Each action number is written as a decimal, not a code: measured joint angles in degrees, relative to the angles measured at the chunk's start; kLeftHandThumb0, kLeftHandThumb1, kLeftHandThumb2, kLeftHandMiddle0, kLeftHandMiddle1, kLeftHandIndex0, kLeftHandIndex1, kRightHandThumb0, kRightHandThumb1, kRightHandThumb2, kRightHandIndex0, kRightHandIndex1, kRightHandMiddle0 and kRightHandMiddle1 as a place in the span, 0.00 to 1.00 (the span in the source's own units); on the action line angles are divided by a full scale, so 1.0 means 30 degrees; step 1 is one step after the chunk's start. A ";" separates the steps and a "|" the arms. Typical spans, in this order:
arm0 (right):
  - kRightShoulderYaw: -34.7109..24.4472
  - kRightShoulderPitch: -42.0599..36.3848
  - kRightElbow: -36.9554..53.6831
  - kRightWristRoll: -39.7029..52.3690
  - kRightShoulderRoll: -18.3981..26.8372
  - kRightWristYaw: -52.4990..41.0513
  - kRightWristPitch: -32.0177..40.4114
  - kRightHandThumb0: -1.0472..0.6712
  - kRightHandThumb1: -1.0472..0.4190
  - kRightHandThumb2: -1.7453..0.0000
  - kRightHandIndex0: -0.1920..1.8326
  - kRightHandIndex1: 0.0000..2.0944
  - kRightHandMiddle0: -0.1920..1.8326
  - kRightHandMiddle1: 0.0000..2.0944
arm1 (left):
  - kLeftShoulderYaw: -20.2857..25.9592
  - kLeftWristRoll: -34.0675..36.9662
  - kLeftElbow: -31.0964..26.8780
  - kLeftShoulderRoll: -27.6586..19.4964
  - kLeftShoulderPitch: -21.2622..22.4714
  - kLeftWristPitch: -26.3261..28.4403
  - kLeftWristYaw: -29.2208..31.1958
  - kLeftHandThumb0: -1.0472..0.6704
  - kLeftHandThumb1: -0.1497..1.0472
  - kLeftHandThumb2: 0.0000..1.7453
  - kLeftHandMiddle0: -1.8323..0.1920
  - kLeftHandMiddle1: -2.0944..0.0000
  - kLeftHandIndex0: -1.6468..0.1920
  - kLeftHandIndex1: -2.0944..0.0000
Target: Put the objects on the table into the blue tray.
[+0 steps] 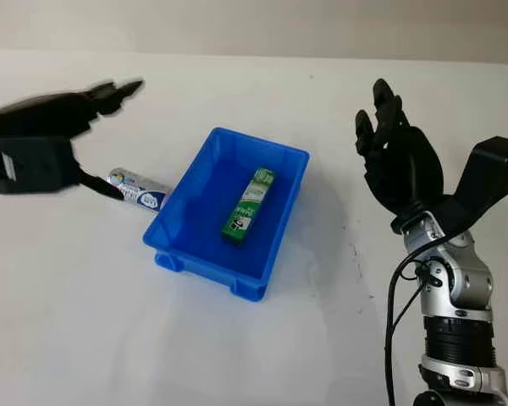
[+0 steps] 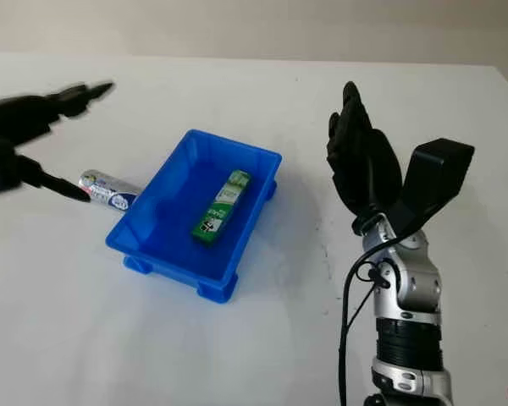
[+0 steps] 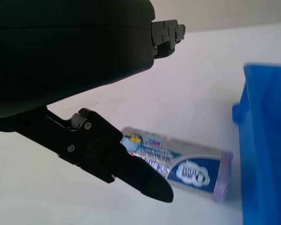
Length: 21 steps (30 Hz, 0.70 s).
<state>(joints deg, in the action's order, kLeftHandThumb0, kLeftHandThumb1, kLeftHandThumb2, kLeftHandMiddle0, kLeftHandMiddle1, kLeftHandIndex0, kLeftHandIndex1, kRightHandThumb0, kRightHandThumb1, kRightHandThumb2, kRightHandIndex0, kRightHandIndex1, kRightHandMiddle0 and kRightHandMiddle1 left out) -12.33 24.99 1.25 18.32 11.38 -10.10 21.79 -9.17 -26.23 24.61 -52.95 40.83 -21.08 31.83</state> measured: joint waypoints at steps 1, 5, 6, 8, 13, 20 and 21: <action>-0.0037 -0.0010 0.0013 0.0001 0.0022 0.0018 0.0024 0.13 0.00 0.55 0.00 0.00 0.00 0.00 | -0.0258 -0.0390 0.0287 0.0063 0.0130 -0.0177 -0.0182 0.25 0.78 0.04 0.98 0.98 0.97 0.98; -0.0273 -0.0147 0.0203 0.0033 0.0189 0.0128 0.0273 0.13 0.00 0.54 0.00 0.00 0.00 0.00 | -0.1132 -0.1697 0.1205 0.0340 0.0648 -0.0408 -0.0383 0.26 0.79 0.04 0.97 0.97 0.96 0.97; -0.0371 -0.0171 0.0224 0.0117 0.0217 0.0107 0.0282 0.14 0.00 0.54 0.00 0.00 0.00 0.00 | -0.1310 -0.1937 0.1368 0.0465 0.0720 -0.0414 -0.0383 0.27 0.78 0.03 0.96 0.97 0.96 0.97; -0.0549 -0.0215 0.0267 0.0311 0.0272 0.0024 0.0333 0.14 0.00 0.54 0.00 0.00 0.00 0.00 | -0.1705 -0.2408 0.1682 0.0675 0.0819 -0.0488 -0.0463 0.26 0.78 0.03 0.95 0.97 0.94 0.96; -0.0846 -0.0366 0.0347 0.0607 0.0450 -0.0253 0.0379 0.13 0.00 0.54 0.00 0.00 0.00 0.00 | -0.2303 -0.3373 0.2416 0.1158 0.1040 -0.0703 -0.1074 0.27 0.79 0.04 0.93 0.96 0.92 0.96; -0.0913 -0.0490 0.0376 0.0744 0.0523 -0.0418 0.0379 0.13 0.00 0.55 0.00 0.00 0.00 0.00 | -0.3564 -0.5716 0.4028 0.1173 0.2254 -0.1893 -0.3027 0.29 0.84 0.04 0.89 0.96 0.89 0.96; -0.0913 -0.0522 0.0422 0.0747 0.0552 -0.0430 0.0380 0.13 0.00 0.55 0.00 0.00 0.00 0.00 | -0.3665 -0.5873 0.4229 0.1206 0.2366 -0.1910 -0.3103 0.30 0.85 0.04 0.88 0.96 0.88 0.96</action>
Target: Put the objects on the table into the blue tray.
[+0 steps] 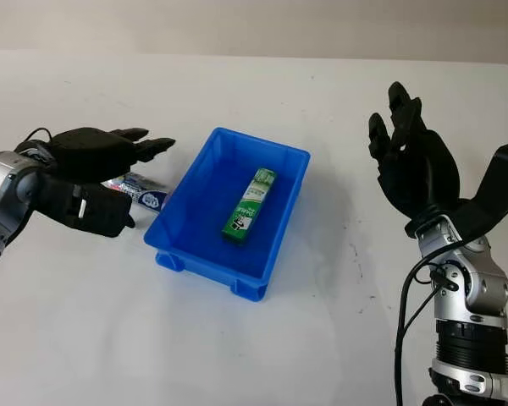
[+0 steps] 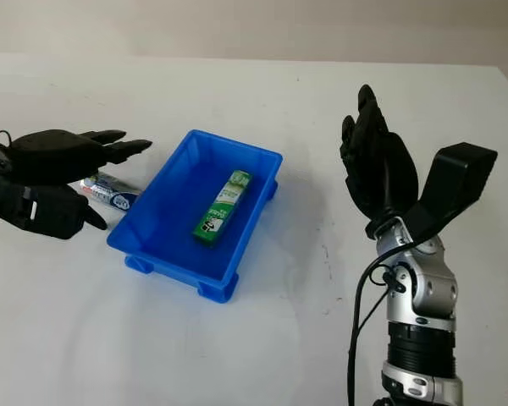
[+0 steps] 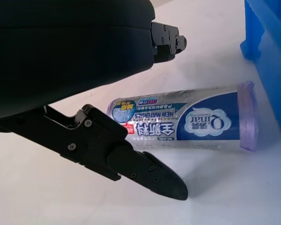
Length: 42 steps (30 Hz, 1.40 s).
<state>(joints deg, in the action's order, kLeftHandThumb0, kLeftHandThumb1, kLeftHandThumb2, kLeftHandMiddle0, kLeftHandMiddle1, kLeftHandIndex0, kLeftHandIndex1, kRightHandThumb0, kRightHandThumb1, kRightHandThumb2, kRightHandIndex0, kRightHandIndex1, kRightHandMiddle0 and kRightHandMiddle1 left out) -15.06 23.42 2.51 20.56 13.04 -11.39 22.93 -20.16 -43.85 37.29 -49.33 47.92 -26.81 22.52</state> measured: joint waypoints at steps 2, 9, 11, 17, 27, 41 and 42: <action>-0.0001 -0.0119 0.0072 -0.0016 0.0088 0.0066 0.0010 0.13 0.00 0.55 0.00 0.00 0.00 0.00 | -0.0081 -0.0076 0.0385 0.0076 0.0158 -0.0160 -0.0190 0.31 0.86 0.04 0.86 0.96 0.86 0.95; -0.0022 -0.0330 0.0528 -0.0015 0.0151 0.0335 0.0433 0.13 0.00 0.56 0.00 0.00 0.00 0.00 | 0.0105 0.1159 0.1201 0.0558 0.0283 -0.0659 -0.0731 0.41 0.87 0.03 0.67 0.90 0.65 0.87; -0.0019 -0.0329 0.0567 -0.0015 0.0151 0.0335 0.0477 0.13 0.00 0.56 0.00 0.00 0.00 0.00 | 0.0135 0.1489 0.1200 0.0600 0.0248 -0.0934 -0.0732 0.42 0.88 0.03 0.78 0.49 0.72 0.57; -0.0009 -0.0328 0.0566 -0.0015 0.0165 0.0331 0.0510 0.13 0.00 0.55 0.00 0.00 0.00 0.00 | 0.0153 0.1623 0.0804 0.0493 0.0072 -0.1118 -0.0669 0.41 0.90 0.03 0.91 0.03 0.86 0.19; -0.0059 -0.0318 0.0545 0.0082 0.0191 0.0359 0.0589 0.14 0.00 0.55 0.00 0.00 0.00 0.00 | 0.0600 0.2804 0.0523 0.0192 -0.0712 -0.1052 -0.0126 0.41 1.00 0.08 0.65 0.00 0.72 0.00; -0.0241 -0.0031 0.0532 0.0186 0.0189 0.0569 0.0642 0.15 0.00 0.55 0.00 0.00 0.00 0.00 | 0.1662 0.2533 -0.2742 -0.0785 -0.2703 0.2396 0.0782 0.41 1.00 0.26 0.73 0.00 0.87 0.00; -0.0229 -0.0032 0.0535 0.0186 0.0190 0.0578 0.0654 0.15 0.00 0.55 0.00 0.00 0.00 0.00 | 0.1891 0.2482 -0.2888 -0.0827 -0.2809 0.2890 0.0575 0.41 1.00 0.26 0.74 0.00 0.88 0.00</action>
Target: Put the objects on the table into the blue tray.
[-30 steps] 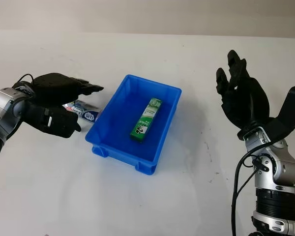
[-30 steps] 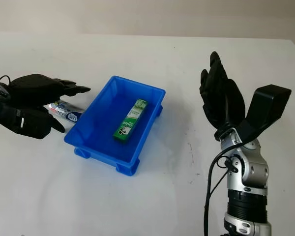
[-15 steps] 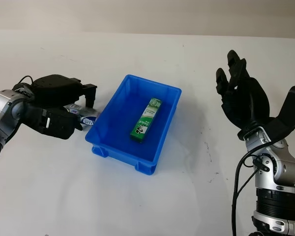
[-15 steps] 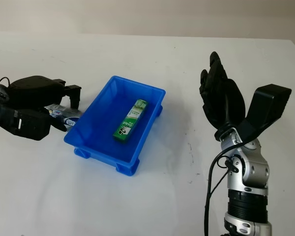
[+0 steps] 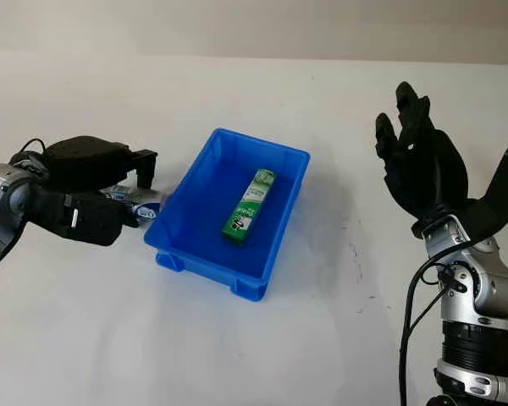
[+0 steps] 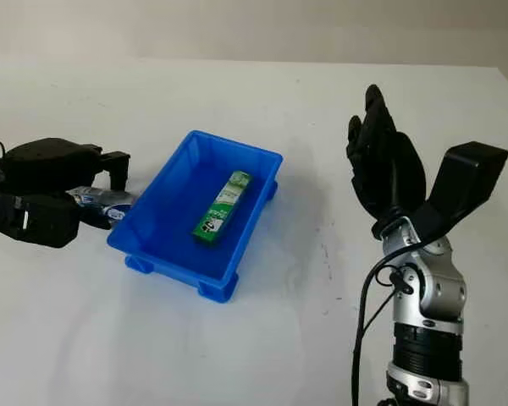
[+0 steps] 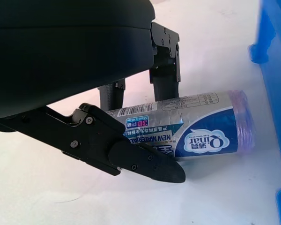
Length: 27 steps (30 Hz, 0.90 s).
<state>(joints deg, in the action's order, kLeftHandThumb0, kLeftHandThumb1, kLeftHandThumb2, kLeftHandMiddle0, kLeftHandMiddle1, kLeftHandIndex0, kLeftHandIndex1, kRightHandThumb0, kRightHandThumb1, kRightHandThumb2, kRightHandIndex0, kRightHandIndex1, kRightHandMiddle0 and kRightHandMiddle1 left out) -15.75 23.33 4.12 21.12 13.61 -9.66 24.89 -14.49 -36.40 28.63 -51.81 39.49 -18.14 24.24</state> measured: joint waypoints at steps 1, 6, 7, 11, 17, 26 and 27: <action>0.0005 0.0000 0.0003 0.0000 0.0000 0.0011 0.0023 0.15 0.00 0.55 0.00 0.00 0.00 0.00 | 0.0295 -0.0005 -0.0128 -0.0031 -0.0066 0.0411 -0.0249 0.41 1.00 0.26 0.75 0.00 0.88 0.00; 0.0249 -0.0005 0.0025 -0.0003 0.0002 -0.0037 0.0131 0.15 0.00 0.54 0.00 0.00 0.00 0.00 | 0.2576 0.0665 -0.0753 -0.0528 0.0052 0.0848 -0.3066 0.40 1.00 0.24 0.73 0.00 0.85 0.00; 0.0292 -0.0005 0.0036 -0.0002 0.0002 -0.0036 0.0147 0.15 0.00 0.54 0.00 0.00 0.00 0.00 | 0.3060 0.0824 -0.0946 -0.0578 0.0135 0.0923 -0.3541 0.40 1.00 0.24 0.74 0.00 0.85 0.00; 0.0321 -0.0011 0.0046 0.0028 -0.0007 -0.0059 0.0154 0.15 0.00 0.54 0.00 0.00 0.00 0.00 | 0.4544 0.1238 -0.3577 -0.0517 0.0036 0.2954 -0.4355 0.39 1.00 0.25 0.78 0.00 0.89 0.00; 0.0339 -0.0012 0.0049 0.0048 -0.0011 -0.0012 0.0177 0.16 0.00 0.54 0.00 0.00 0.00 0.00 | 0.5203 0.1048 -0.7494 0.0509 -0.0457 0.6163 -0.4693 0.38 1.00 0.26 0.67 0.00 0.81 0.15; 0.0352 -0.0018 0.0073 0.0068 -0.0013 -0.0008 0.0211 0.16 0.00 0.54 0.00 0.00 0.00 0.00 | 0.5215 0.2497 -1.1709 0.2849 -0.0675 0.8122 -0.3474 0.41 1.00 0.23 0.68 0.00 0.83 0.01; 0.0347 -0.0017 0.0072 0.0090 -0.0014 -0.0013 0.0211 0.16 0.00 0.54 0.00 0.00 0.00 0.00 | 0.5093 0.2749 -1.2006 0.3082 -0.0675 0.8057 -0.3196 0.41 1.00 0.23 0.68 0.00 0.83 0.00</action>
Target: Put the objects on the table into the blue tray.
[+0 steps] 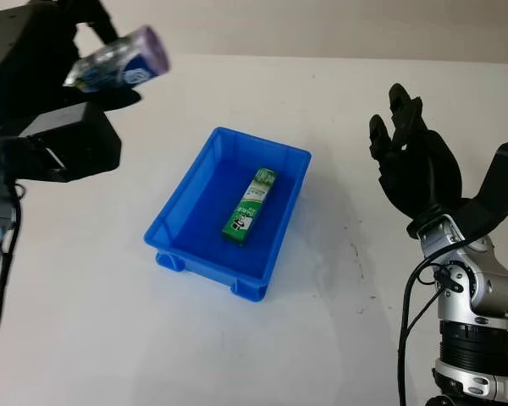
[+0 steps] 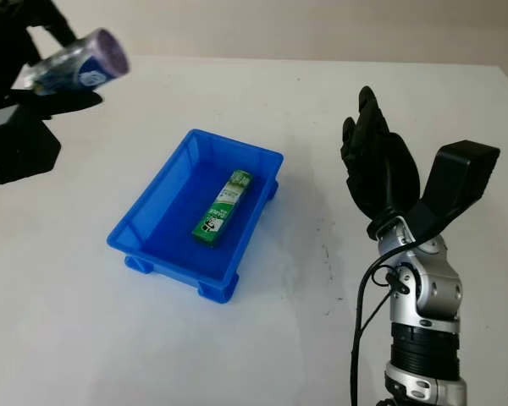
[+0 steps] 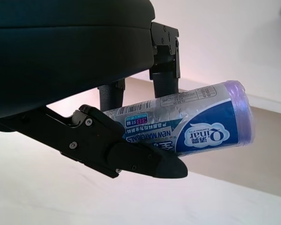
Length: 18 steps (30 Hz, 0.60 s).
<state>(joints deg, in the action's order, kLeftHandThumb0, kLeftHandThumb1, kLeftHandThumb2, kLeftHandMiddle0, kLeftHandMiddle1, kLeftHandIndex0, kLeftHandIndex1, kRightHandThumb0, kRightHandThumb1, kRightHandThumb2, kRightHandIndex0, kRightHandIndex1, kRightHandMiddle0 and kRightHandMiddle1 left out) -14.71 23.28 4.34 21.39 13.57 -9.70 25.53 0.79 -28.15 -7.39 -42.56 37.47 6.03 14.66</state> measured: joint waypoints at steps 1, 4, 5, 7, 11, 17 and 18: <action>0.0002 -0.0001 -0.0001 0.0004 -0.0001 0.0000 0.0000 0.16 0.00 0.54 0.00 0.00 0.00 0.00 | -0.0240 0.0093 -0.0307 0.0279 0.0007 0.0017 0.0313 0.42 1.00 0.25 0.67 0.00 0.83 0.00; 0.0046 -0.0003 0.0000 0.0003 -0.0056 0.0019 0.0000 0.16 0.00 0.54 0.00 0.00 0.00 0.00 | -0.1368 -0.0194 -0.1054 0.1175 0.0011 0.0269 0.0968 0.41 1.00 0.25 0.62 0.00 0.81 0.00; 0.0057 -0.0006 0.0001 0.0002 -0.0061 0.0032 0.0000 0.16 0.00 0.54 0.00 0.00 0.00 0.00 | -0.1708 -0.0391 -0.1065 0.1369 0.0017 0.0155 0.0987 0.41 1.00 0.26 0.59 0.00 0.79 0.00; 0.0036 -0.0029 0.0004 0.0004 -0.0065 0.0046 0.0000 0.15 0.00 0.55 0.00 0.00 0.00 0.00 | -0.2508 -0.0719 -0.0966 0.1968 0.0135 -0.0176 0.1026 0.40 1.00 0.26 0.49 0.00 0.78 0.00; 0.0062 -0.0111 0.0064 0.0003 -0.0079 0.0095 0.0001 0.15 0.00 0.55 0.00 0.00 0.00 0.00 | -0.3608 -0.1100 -0.0243 0.3100 0.0417 -0.1290 0.0911 0.41 1.00 0.24 0.36 0.00 0.68 0.00; -0.0043 -0.0486 0.0196 0.0061 -0.0073 -0.0001 0.0001 0.15 0.00 0.55 0.00 0.00 0.00 0.00 | -0.4839 -0.2039 0.1457 0.4024 0.0900 -0.2425 0.0877 0.41 1.00 0.23 0.32 0.00 0.60 0.00; -0.0054 -0.0526 0.0220 0.0092 -0.0073 -0.0017 0.0001 0.15 0.00 0.55 0.00 0.00 0.00 0.00 | -0.5036 -0.2099 0.1904 0.4184 0.1050 -0.2590 0.0877 0.42 1.00 0.23 0.32 0.00 0.59 0.00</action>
<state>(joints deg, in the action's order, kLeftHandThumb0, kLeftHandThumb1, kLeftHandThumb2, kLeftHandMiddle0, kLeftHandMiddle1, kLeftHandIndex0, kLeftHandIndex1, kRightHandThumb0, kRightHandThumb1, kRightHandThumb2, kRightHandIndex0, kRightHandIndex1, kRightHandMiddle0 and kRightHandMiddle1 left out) -14.87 21.70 5.00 21.67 13.35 -9.75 25.53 -14.31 -34.45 -1.68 -30.01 40.62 -1.74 17.29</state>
